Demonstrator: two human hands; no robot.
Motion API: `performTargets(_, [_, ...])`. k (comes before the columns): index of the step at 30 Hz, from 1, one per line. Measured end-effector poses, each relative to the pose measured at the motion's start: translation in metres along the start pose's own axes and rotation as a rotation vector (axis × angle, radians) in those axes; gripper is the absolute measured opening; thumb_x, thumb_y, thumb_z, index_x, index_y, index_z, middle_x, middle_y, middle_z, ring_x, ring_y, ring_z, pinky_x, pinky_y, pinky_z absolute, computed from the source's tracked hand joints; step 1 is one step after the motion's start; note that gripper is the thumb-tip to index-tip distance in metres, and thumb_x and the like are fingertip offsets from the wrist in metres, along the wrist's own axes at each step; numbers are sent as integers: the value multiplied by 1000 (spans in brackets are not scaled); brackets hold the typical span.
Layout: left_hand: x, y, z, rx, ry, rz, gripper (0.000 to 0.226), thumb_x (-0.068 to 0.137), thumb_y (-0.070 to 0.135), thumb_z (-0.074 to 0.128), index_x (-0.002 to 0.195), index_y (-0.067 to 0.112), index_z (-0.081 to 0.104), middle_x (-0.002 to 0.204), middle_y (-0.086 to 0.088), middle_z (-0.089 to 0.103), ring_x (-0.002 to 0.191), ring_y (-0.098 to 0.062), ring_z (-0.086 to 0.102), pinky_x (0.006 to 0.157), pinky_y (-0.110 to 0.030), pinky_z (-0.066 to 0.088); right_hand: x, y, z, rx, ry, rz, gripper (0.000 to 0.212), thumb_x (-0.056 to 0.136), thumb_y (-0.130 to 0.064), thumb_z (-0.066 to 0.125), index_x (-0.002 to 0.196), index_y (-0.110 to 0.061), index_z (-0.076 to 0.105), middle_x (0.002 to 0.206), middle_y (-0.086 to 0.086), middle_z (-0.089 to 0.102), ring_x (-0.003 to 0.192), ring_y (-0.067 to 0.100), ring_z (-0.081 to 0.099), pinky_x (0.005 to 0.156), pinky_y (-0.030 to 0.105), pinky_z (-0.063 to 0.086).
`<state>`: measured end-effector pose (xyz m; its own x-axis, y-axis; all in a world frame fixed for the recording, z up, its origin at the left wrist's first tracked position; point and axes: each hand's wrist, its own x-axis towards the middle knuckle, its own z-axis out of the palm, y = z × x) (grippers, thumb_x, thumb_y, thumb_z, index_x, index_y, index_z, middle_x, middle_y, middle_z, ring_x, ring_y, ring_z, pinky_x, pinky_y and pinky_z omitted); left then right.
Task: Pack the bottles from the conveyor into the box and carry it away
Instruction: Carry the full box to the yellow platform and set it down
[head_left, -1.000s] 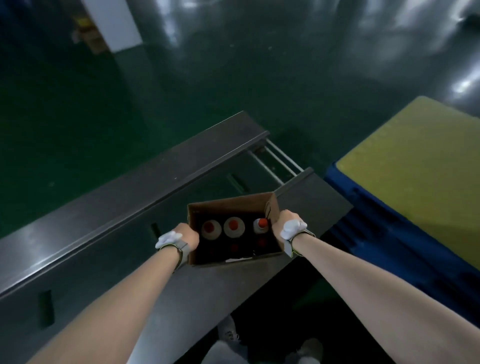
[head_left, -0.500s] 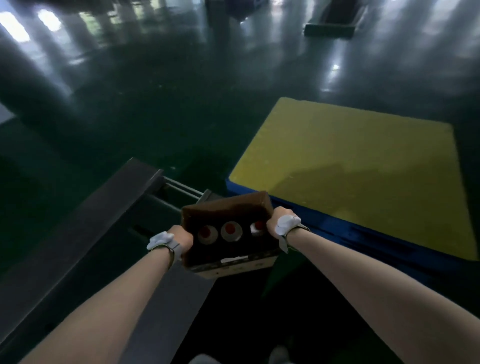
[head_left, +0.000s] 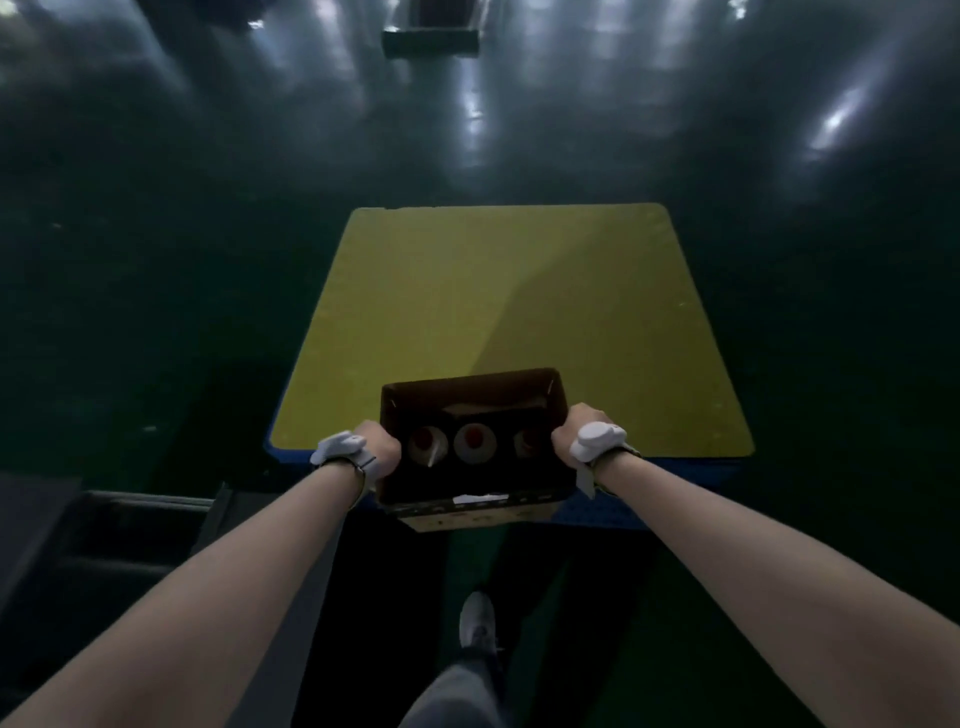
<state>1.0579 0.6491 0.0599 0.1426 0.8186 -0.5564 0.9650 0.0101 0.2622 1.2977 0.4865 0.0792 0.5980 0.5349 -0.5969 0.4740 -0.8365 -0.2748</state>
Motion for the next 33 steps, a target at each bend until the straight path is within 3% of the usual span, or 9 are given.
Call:
performTargets(2, [25,38,11,24,-27,29,41,103,11,51,65,15,39,67,-3,41,66,-22,46,80,-32,41,26,15,-26,-4,-23,17,46,105,-12,58,62,-14,43,64,7,44,53,17,40,53,28,33])
performTargets(6, [66,119,27,68,-64,116,35,101,13,53,68,14,45,67,-4,42,86,-28,52,79,-33,43,83,49,-69,31,-1,89,41,100,-13,59,61,-11,48,63,7,49,54,19,47,48,27,33])
performTargets(9, [90,180,44,97,-108,145,16,102,12,54,97,10,69,74,-8,52,87,-28,52,79,-34,44,131,76,-98,69,17,148,39,99,-13,60,62,-9,49,64,6,51,53,18,49,45,26,33])
performTargets(12, [108,215,57,105,-134,153,31,102,10,53,123,-5,70,92,-13,56,87,-29,53,78,-34,44,162,95,-115,89,32,155,39,100,-14,60,63,-9,49,65,6,52,53,17,49,45,26,32])
performTargets(15, [128,275,85,99,-145,107,32,102,11,53,124,-7,70,96,-15,58,103,-37,68,84,-40,49,216,127,-143,67,-8,152,35,100,-14,57,65,-8,51,66,8,54,56,20,51,47,26,35])
performTargets(20, [159,335,122,140,-145,58,33,103,11,54,125,-7,69,123,-25,70,119,-42,66,81,-35,44,271,156,-164,61,-39,157,29,103,-15,55,75,-6,56,71,8,56,61,23,52,49,27,35])
performTargets(25, [181,368,123,213,-126,13,26,103,10,52,81,8,66,85,-12,66,98,-29,69,74,-29,54,306,160,-177,57,-37,115,24,105,-16,53,88,-2,62,90,17,66,75,30,58,58,29,41])
performTargets(30, [200,375,118,187,-136,-30,27,105,11,48,90,2,68,84,-13,67,81,-29,63,69,-33,42,332,150,-182,10,-44,121,25,104,-23,59,86,-4,61,88,14,63,77,30,58,63,29,43])
performTargets(33, [198,366,128,175,-129,-16,17,103,11,52,91,5,61,75,-9,57,82,-28,55,73,-34,43,329,159,-171,7,-38,106,28,103,-21,59,79,-6,60,74,9,61,60,24,56,53,25,43])
